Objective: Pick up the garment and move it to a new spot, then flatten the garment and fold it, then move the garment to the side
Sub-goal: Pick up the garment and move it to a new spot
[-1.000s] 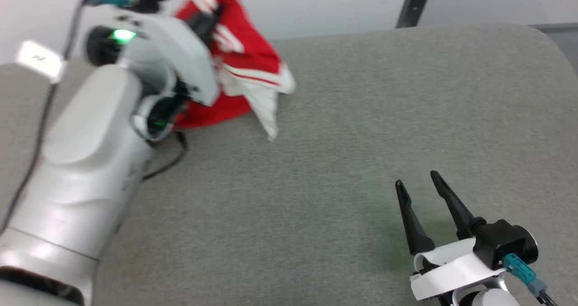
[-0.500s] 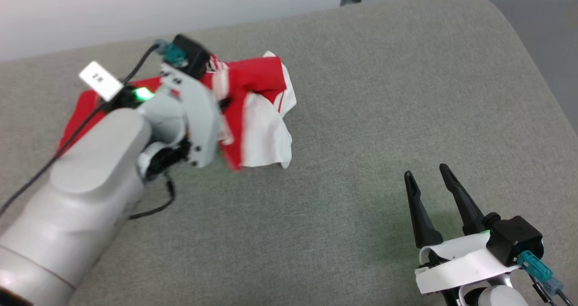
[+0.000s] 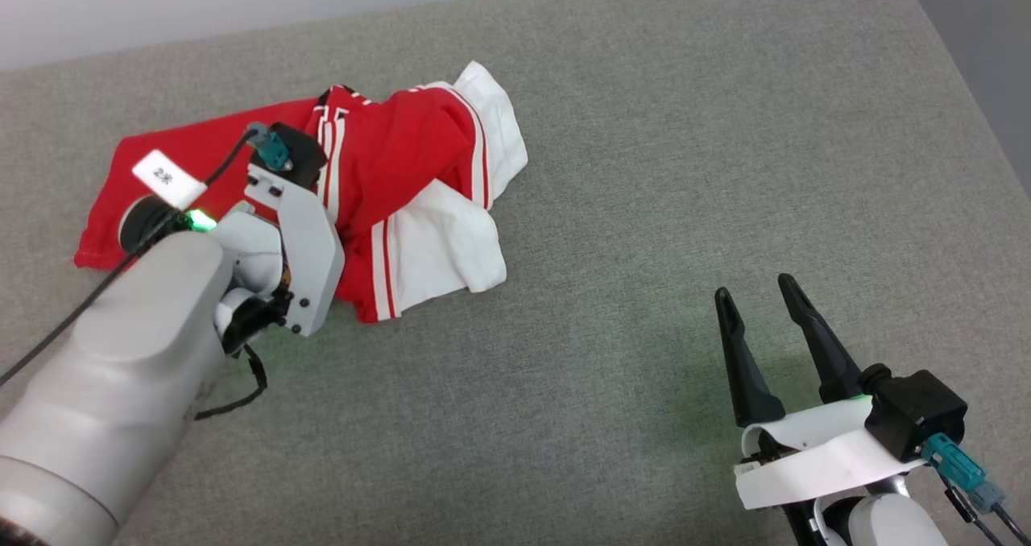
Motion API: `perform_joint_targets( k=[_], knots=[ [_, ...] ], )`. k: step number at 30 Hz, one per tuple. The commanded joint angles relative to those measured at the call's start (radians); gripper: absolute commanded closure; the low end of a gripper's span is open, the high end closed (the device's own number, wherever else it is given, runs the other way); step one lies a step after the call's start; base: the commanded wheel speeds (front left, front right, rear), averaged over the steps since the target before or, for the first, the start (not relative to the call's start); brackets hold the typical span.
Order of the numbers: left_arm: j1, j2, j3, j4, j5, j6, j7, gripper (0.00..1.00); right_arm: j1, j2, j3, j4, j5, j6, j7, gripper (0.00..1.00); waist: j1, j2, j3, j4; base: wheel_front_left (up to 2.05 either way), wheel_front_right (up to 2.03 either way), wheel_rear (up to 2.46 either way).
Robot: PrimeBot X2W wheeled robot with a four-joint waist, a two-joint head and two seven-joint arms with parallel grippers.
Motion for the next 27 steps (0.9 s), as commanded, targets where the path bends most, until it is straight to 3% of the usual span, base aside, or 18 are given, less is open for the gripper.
perform_joint_targets(
  k=[1,7,8,9,10,23,27],
  knots=[
    [0.05,0.007,-0.027,0.048,0.003,0.007,0.011,1.0,-0.016,0.002,-0.002,-0.004,-0.006,-0.001,-0.005,0.0,0.0,0.0,0.003,-0.001,0.0,0.0,0.0],
    [0.055,-0.012,-0.033,0.091,-0.009,0.004,-0.013,1.0,-0.007,0.002,-0.006,-0.004,-0.012,-0.001,-0.005,0.0,0.0,0.0,0.001,-0.005,0.0,0.0,0.0],
    [0.056,-0.017,-0.03,0.093,-0.011,0.004,-0.031,0.68,-0.002,0.002,-0.009,-0.002,-0.013,-0.001,-0.005,0.0,0.0,0.0,-0.003,-0.003,0.0,0.0,0.0],
    [0.055,-0.02,-0.026,0.094,-0.014,0.004,-0.049,0.2,0.003,0.002,-0.012,0.0,-0.014,-0.001,-0.005,0.0,0.0,0.0,-0.009,0.0,0.0,0.0,0.0],
    [0.055,-0.024,-0.024,0.095,-0.019,0.004,-0.064,0.0,0.01,0.002,-0.016,0.003,-0.016,-0.001,-0.005,0.0,0.0,0.0,-0.016,0.005,0.0,0.0,0.0],
    [0.151,-0.013,0.053,-0.018,-0.126,0.001,-0.298,0.0,0.075,0.002,-0.034,0.072,-0.081,-0.001,-0.003,0.0,0.0,0.0,-0.169,0.099,0.0,0.0,0.0],
    [0.227,-0.005,0.089,-0.063,-0.155,0.03,-0.393,0.0,0.102,-0.005,-0.039,0.088,-0.092,-0.001,-0.003,0.0,0.0,0.0,-0.204,0.128,0.0,0.0,0.0]
  ],
)
